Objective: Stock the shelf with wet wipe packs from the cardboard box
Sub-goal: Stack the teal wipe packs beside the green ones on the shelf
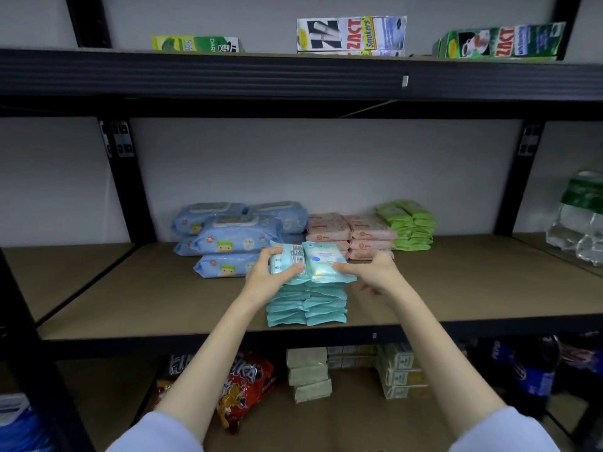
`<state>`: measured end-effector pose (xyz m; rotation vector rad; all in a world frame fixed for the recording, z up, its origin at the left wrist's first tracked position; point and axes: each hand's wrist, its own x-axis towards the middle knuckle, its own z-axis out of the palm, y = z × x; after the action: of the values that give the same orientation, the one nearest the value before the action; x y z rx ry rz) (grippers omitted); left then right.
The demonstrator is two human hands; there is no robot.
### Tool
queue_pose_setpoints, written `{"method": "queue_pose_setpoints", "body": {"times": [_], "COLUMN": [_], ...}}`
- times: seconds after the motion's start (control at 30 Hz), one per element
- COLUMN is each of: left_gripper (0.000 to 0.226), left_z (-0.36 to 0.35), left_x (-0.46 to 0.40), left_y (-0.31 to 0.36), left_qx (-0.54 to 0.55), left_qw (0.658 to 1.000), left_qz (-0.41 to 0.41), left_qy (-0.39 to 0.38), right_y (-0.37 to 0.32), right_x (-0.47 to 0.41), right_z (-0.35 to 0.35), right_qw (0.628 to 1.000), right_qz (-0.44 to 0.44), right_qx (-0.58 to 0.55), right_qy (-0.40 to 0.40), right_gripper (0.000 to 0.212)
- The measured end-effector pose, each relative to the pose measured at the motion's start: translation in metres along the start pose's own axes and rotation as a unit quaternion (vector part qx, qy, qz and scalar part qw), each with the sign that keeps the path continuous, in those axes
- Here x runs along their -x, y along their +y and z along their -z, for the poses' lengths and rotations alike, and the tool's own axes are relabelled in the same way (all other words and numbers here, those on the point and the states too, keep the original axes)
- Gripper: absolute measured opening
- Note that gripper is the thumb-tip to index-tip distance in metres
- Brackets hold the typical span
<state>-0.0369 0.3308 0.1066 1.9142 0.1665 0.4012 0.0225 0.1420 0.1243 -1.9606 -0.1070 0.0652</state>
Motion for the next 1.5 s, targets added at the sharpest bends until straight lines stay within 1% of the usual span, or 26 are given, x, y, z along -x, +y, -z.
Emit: {"method": "queue_pose_setpoints", "body": {"times": [0.03,0.1,0.13,0.17,0.27,0.37,0.43,0.57,0.67,0.73,0.83,0.87,0.9,0.93,0.97,1.0,1.03,1.07,1.13,1.17,1.23,1.3,1.33,1.4,1.43,1.5], "left_gripper": [0.054,0.054,0.054,0.054,0.052,0.050,0.051,0.048,0.048,0.048,0.050,0.050,0.049,0.048,0.048,0.047,0.047,0.047,0.049,0.050,0.054,0.056,0.054,0.047,0.040,0.023], "left_z": [0.000,0.000,0.000,0.000,-0.002,-0.002,-0.003,-0.004,-0.005,-0.005,-0.004,-0.002,-0.001,0.001,0.002,0.003,0.004,0.004,-0.001,-0.005,-0.014,-0.018,-0.018,-0.014,-0.009,0.005], "left_x": [0.001,0.002,0.003,0.003,0.006,0.006,0.006,0.003,0.000,-0.001,-0.003,-0.003,-0.003,-0.004,-0.006,-0.008,-0.012,-0.017,-0.026,-0.030,-0.037,-0.041,-0.042,-0.041,-0.041,-0.037], "left_y": [0.001,0.002,0.002,0.003,0.004,0.003,0.001,-0.001,-0.007,-0.009,-0.009,-0.008,-0.007,-0.006,-0.005,-0.003,-0.001,0.002,0.012,0.018,0.030,0.036,0.037,0.039,0.039,0.040], "left_qx": [-0.001,0.001,0.004,0.009,0.021,0.034,0.028,0.030,0.026,0.027,0.013,0.008,0.004,0.000,-0.009,-0.025,-0.044,-0.063,-0.117,-0.163,-0.279,-0.340,-0.344,-0.318,-0.285,-0.164], "left_qw": [1.000,1.000,1.000,1.000,1.000,0.999,1.000,0.999,1.000,0.999,1.000,1.000,1.000,1.000,1.000,1.000,0.999,0.996,0.989,0.982,0.958,0.939,0.938,0.947,0.958,0.985], "left_qz": [0.000,0.001,0.002,0.001,-0.006,-0.010,-0.012,-0.016,-0.016,-0.019,-0.016,-0.017,-0.015,-0.010,-0.010,-0.012,-0.016,-0.021,-0.025,-0.021,0.002,0.033,0.045,0.042,0.025,-0.018], "left_qy": [-0.002,-0.001,0.002,0.003,0.004,0.003,0.004,0.005,0.007,0.013,0.010,0.005,-0.001,-0.004,-0.002,0.009,0.027,0.051,0.084,0.089,0.061,0.031,0.026,0.032,0.038,0.052], "right_y": [-0.002,-0.005,-0.005,-0.006,-0.010,-0.017,-0.020,-0.020,-0.021,-0.018,-0.013,-0.011,-0.008,-0.004,-0.003,0.000,-0.002,-0.001,0.001,0.002,0.007,0.012,0.015,0.012,0.009,0.008], "right_x": [0.002,0.005,0.004,0.005,0.003,-0.003,-0.016,-0.048,-0.060,-0.067,-0.069,-0.066,-0.065,-0.065,-0.064,-0.063,-0.061,-0.060,-0.055,-0.049,-0.039,-0.033,-0.034,-0.029,-0.026,-0.025], "right_z": [0.003,0.010,0.014,0.020,0.040,0.055,0.057,0.035,0.008,-0.008,-0.025,-0.027,-0.028,-0.027,-0.027,-0.025,-0.023,-0.020,-0.016,-0.014,-0.011,-0.012,-0.013,-0.014,-0.014,-0.015], "right_qw": [0.999,0.991,0.984,0.980,0.977,0.961,0.956,0.959,0.967,0.969,0.969,0.971,0.974,0.976,0.977,0.979,0.979,0.981,0.984,0.986,0.985,0.985,0.985,0.983,0.984,0.983], "right_qz": [-0.004,-0.010,-0.002,0.017,0.122,0.194,0.203,0.151,0.116,0.092,0.052,0.049,0.050,0.053,0.060,0.066,0.073,0.081,0.102,0.110,0.112,0.104,0.100,0.101,0.101,0.104], "right_qx": [-0.032,-0.134,-0.178,-0.199,-0.169,-0.192,-0.212,-0.240,-0.225,-0.224,-0.226,-0.206,-0.181,-0.154,-0.130,-0.108,-0.103,-0.102,-0.101,-0.097,-0.106,-0.102,-0.105,-0.108,-0.106,-0.102], "right_qy": [-0.003,-0.011,-0.007,0.006,0.051,0.044,0.026,0.004,-0.019,-0.044,-0.086,-0.107,-0.127,-0.147,-0.155,-0.160,-0.157,-0.145,-0.104,-0.081,-0.077,-0.091,-0.098,-0.105,-0.106,-0.110], "right_gripper": [0.068,0.060,0.053,0.047,0.038,0.034,0.029,0.014,0.019,0.013,0.024,0.014,0.009,0.020,0.024,0.020,0.013,0.013,0.033,0.040,0.043,0.043,0.041,0.036,0.036,0.040]}}
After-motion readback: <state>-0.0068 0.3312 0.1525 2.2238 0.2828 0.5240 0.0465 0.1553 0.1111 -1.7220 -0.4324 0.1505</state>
